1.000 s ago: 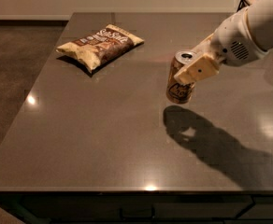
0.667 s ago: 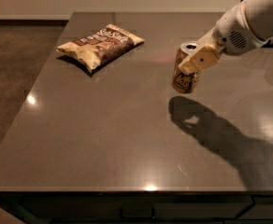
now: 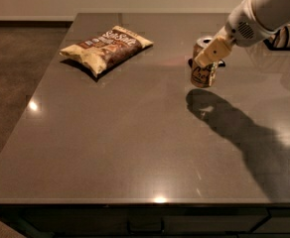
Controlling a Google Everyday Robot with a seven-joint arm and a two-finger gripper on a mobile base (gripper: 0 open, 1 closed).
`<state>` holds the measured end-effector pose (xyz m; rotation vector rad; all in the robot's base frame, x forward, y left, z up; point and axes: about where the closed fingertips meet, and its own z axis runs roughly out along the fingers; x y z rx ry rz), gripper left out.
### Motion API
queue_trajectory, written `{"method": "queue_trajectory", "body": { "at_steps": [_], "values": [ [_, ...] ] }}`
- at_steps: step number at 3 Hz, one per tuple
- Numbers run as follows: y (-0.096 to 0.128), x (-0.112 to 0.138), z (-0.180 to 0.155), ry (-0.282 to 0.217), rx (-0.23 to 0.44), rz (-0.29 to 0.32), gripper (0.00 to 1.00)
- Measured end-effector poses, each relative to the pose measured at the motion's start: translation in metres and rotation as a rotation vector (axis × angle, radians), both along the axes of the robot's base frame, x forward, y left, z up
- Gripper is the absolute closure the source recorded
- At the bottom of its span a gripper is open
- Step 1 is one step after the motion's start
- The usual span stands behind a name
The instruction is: Move orange can near rxbar chocolate
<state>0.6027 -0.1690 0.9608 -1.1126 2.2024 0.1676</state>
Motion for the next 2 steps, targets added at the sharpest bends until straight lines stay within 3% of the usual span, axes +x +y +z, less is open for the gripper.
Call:
{"method": "queue_trajectory", "body": {
  "at_steps": [2],
  "values": [
    [-0.019, 0.040, -0.009, 0.025, 0.004, -0.047, 1.00]
  ]
}}
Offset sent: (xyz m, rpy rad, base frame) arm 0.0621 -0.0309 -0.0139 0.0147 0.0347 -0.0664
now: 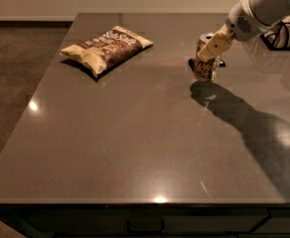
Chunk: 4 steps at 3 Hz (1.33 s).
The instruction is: Move orange can near rxbar chocolate
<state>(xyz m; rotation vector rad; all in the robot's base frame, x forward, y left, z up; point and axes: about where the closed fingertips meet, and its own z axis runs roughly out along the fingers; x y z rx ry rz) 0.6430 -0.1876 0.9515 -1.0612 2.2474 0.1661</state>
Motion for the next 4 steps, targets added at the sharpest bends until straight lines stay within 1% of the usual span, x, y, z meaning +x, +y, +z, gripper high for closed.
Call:
{"method": "queue_trajectory", "body": {
  "at_steps": [1, 2, 3, 4],
  "values": [
    [-0.006, 0.016, -0.009, 0.008, 0.016, -0.010, 1.00],
    [-0.013, 0.033, -0.017, 0.007, 0.042, -0.018, 0.98],
    [-0.017, 0.041, -0.021, 0.004, 0.062, -0.011, 0.75],
    [-0.026, 0.042, -0.024, -0.002, 0.078, -0.003, 0.53]
  ]
}}
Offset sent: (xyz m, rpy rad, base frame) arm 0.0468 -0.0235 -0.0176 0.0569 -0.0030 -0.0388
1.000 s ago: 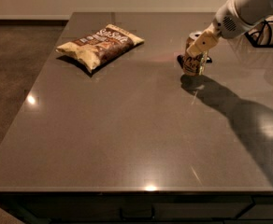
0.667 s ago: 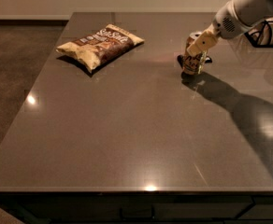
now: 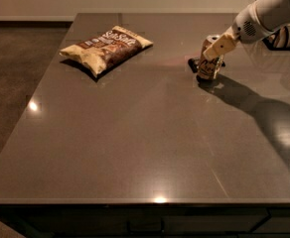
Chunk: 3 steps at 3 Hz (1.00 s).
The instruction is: Move orange can near rxbar chocolate
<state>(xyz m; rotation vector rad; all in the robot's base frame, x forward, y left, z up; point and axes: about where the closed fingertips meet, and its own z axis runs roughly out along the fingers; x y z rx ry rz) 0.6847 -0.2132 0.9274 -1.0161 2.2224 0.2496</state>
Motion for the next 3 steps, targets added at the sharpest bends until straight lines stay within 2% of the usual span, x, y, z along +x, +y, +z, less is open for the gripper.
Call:
{"method": "queue_trajectory", "body": {
  "at_steps": [1, 2, 3],
  "values": [
    [-0.0131, -0.0039, -0.0041, -0.001, 0.005, -0.003, 0.28],
    [-0.0104, -0.0028, -0.0065, 0.003, 0.006, 0.001, 0.06],
    [-0.0090, -0.0023, -0.0082, 0.006, 0.006, 0.003, 0.00]
  ]
}}
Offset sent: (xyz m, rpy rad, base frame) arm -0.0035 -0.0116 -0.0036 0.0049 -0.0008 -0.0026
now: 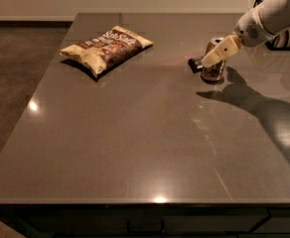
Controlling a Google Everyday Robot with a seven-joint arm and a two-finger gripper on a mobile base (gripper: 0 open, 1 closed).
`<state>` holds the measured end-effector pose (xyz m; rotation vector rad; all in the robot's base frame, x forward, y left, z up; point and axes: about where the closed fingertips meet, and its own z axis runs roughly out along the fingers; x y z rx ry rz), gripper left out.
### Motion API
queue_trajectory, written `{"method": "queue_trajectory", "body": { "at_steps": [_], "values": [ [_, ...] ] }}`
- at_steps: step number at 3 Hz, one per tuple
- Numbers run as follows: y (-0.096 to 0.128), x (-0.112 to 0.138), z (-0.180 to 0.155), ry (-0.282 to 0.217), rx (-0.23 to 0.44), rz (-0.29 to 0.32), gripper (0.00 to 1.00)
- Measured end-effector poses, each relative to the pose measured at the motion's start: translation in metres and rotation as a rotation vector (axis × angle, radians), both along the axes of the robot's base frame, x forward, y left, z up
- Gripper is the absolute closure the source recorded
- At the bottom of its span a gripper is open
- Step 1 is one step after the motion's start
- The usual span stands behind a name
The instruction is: Move orange can near rxbar chocolate
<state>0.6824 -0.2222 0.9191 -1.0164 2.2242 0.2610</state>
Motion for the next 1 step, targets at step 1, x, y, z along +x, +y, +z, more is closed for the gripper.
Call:
{"method": "queue_trajectory", "body": {
  "at_steps": [1],
  "values": [
    [0.0001, 0.0000, -0.0001, 0.000, 0.000, 0.000, 0.00]
  ]
}}
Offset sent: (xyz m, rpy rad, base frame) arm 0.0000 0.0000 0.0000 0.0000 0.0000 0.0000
